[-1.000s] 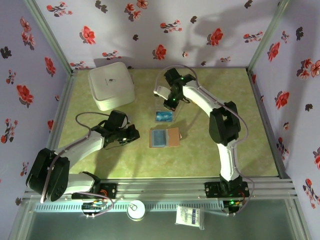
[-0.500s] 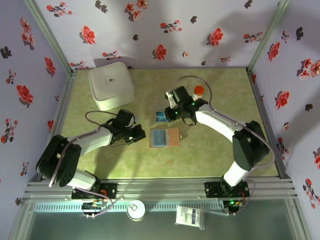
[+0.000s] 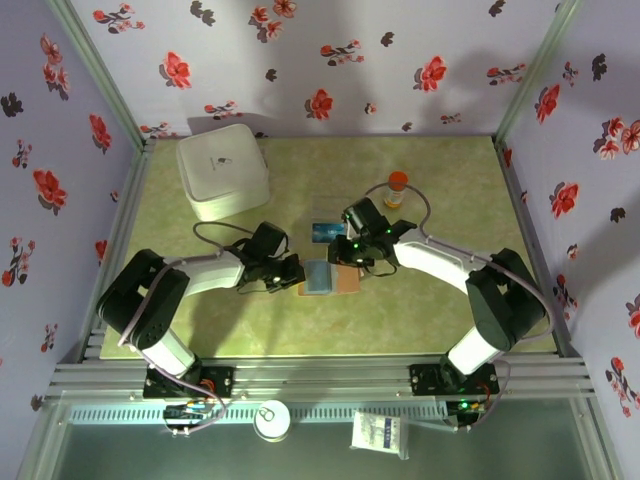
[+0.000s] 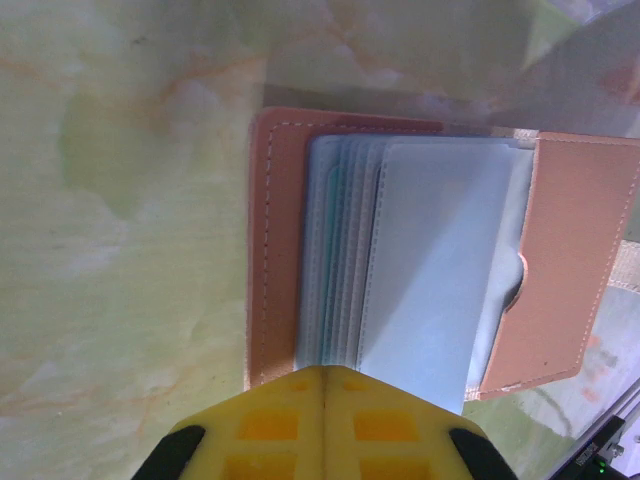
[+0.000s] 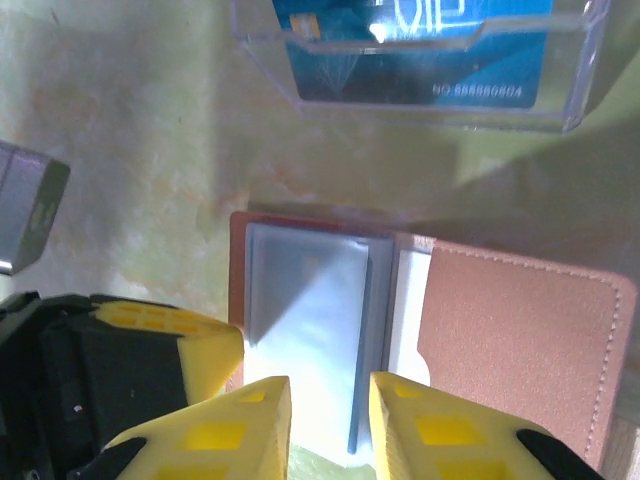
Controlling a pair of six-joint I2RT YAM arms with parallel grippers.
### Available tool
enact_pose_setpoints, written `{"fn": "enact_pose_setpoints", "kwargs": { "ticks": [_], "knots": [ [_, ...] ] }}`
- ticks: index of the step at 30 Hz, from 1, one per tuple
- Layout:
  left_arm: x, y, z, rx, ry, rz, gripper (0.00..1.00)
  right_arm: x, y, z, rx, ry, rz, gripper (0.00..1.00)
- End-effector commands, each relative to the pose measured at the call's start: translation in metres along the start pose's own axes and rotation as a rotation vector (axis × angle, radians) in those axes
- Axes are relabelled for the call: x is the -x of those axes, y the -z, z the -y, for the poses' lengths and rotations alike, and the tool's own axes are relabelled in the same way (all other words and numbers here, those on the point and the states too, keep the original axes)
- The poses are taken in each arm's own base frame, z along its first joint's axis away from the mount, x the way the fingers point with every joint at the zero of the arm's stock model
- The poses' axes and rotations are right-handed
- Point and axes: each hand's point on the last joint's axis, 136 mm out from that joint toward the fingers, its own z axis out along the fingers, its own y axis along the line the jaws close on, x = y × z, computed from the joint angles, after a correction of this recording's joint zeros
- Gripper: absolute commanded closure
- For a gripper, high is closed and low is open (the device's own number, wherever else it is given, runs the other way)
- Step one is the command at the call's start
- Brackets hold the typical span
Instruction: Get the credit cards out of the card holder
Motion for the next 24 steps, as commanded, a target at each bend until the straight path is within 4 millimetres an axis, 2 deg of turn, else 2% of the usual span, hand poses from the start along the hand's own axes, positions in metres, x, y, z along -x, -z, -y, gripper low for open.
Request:
{"fn": "enact_pose_setpoints", "kwargs": {
  "ticks": [1,9,18,24],
  "knots": [
    [0.004,0.002,0.001,0.025,-0.003,0.022,1.0,-0.006,0.0,-0.014,0.055,-0.02,-0.01,0.69],
    [0.001,0.0,-0.016,0.104,-0.017,0.009,1.0,-0.01,-0.009,-0.018,0.051,-0.03,-0.028,0.66],
    [0.005,0.002,-0.024,0.14,-0.021,0.027,1.0,-0.017,-0.026,-0.027,0.089,-0.088,-0.079,0.59],
    [0.006,0.004,-0.022,0.135,-0.022,0.028,1.0,-0.02,-0.039,-0.038,0.151,-0.112,-0.104,0.63]
  ]
}}
